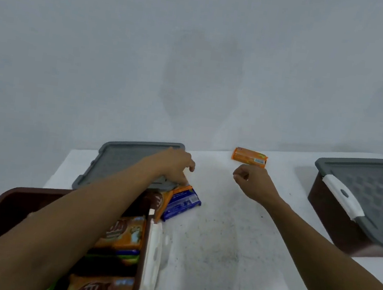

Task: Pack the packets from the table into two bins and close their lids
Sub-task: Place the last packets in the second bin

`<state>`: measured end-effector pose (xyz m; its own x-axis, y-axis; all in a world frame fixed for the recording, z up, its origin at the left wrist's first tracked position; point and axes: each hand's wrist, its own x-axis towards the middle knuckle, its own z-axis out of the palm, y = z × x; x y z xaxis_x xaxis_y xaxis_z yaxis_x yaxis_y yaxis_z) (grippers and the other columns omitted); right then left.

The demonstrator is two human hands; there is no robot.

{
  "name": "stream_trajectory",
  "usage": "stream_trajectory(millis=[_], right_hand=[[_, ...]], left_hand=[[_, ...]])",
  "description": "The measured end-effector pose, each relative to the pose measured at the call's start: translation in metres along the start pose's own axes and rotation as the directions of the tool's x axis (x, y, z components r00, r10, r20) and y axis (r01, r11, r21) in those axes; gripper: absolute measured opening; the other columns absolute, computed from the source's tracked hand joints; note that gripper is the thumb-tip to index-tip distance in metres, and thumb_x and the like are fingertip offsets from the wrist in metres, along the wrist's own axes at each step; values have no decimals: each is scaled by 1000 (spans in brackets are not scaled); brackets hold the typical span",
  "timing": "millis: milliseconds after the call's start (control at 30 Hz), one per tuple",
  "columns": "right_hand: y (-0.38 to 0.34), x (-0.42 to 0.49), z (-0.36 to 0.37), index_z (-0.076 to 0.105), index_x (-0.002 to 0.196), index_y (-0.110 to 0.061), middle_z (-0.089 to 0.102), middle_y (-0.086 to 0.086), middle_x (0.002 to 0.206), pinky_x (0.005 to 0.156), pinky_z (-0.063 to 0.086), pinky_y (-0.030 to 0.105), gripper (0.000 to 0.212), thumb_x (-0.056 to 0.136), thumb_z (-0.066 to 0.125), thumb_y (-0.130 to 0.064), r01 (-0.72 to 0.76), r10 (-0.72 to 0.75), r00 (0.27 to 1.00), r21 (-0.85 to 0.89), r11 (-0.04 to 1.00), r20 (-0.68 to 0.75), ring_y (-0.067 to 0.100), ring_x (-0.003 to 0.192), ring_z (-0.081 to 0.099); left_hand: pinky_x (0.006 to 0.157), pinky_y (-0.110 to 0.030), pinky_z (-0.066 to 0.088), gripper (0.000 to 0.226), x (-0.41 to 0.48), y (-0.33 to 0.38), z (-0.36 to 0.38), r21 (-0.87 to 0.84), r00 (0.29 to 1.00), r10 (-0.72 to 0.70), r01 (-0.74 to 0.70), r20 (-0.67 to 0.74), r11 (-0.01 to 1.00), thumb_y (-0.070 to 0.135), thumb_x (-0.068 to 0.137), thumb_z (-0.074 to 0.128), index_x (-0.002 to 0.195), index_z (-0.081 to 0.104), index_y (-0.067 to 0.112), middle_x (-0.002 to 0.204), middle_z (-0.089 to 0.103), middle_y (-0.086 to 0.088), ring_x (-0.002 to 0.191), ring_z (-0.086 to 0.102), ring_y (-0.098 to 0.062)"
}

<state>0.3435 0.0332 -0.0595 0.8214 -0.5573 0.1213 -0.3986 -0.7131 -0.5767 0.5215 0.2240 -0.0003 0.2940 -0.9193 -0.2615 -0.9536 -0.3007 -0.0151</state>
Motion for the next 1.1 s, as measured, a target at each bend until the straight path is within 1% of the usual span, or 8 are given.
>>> stream_trajectory(millis=[167, 400, 467, 633, 767, 900, 1033, 1100], right_hand=[[26, 41, -5, 66, 115, -23, 63, -1, 123, 94, 45, 40, 28, 89, 63, -32, -47, 49, 999, -94, 994, 14, 22, 116, 56], [47, 80, -5, 23, 150, -22, 14, 7, 161, 114, 13, 58, 67, 93, 52, -42, -89, 147, 976, -324, 942, 158, 28, 149, 6], [53, 80, 0, 24, 148, -20, 17, 8, 159, 114, 13, 61, 66, 93, 50, -45, -90, 166, 968, -359, 929, 187, 29, 147, 11], [53, 67, 8, 41, 137, -20, 38, 10, 137, 109, 24, 54, 53, 91, 51, -47, 15, 10, 999, -471, 882, 49, 31, 128, 33], [43, 54, 11, 47, 128, -12, 41, 13, 127, 93, 45, 43, 49, 90, 60, -41, 110, -86, 993, -364, 925, 81, 32, 113, 46], [32, 43, 5, 49, 128, -9, 41, 12, 137, 87, 47, 40, 44, 97, 48, -40, 204, -147, 972, -344, 916, 183, 31, 108, 53], [17, 37, -14, 57, 107, -8, 66, 15, 102, 61, 55, 35, 34, 103, 34, -33, -34, 34, 991, -1, 999, 133, 27, 73, 67], [11, 29, -24, 60, 104, -4, 70, 19, 95, 63, 61, 44, 32, 103, 39, -28, -242, 167, 960, 370, 897, 224, 31, 69, 73]], left_hand=[[92, -34, 38, 71, 33, -1, -3, 81, 990, -56, 46, 130, 996, 50, 75, 75, 136, 46, 30, 132, 52, 2, 120, 48, -21], [91, -33, 43, 56, 55, 4, 17, -35, 991, -109, 112, 76, 993, 53, 85, 63, 132, 51, 26, 132, 54, 0, 116, 52, -20], [95, -34, 42, 61, 57, 2, 13, -63, 984, -132, 140, 124, 988, 55, 86, 60, 137, 48, 23, 139, 50, -2, 122, 50, -21], [106, -38, 40, 65, 50, -13, -1, -64, 936, -128, 157, 328, 986, 37, 83, 70, 141, 47, 19, 144, 47, -2, 128, 47, -22], [105, -38, 37, 60, 48, -16, 5, -64, 953, -99, 122, 286, 990, 34, 84, 72, 138, 48, 24, 137, 48, -1, 126, 45, -22], [114, -48, 18, 50, 50, -7, 8, -87, 986, -46, 61, 161, 994, 37, 86, 68, 132, 51, 25, 127, 51, 3, 122, 46, -17], [116, -54, 12, 37, 47, 0, 9, -152, 994, -39, 54, 105, 987, 39, 92, 60, 125, 52, 26, 124, 55, 2, 122, 48, -19], [115, -61, 4, 33, 45, 4, 3, -150, 996, -62, 70, 62, 986, 42, 93, 57, 122, 51, 27, 120, 59, 2, 121, 49, -20]])
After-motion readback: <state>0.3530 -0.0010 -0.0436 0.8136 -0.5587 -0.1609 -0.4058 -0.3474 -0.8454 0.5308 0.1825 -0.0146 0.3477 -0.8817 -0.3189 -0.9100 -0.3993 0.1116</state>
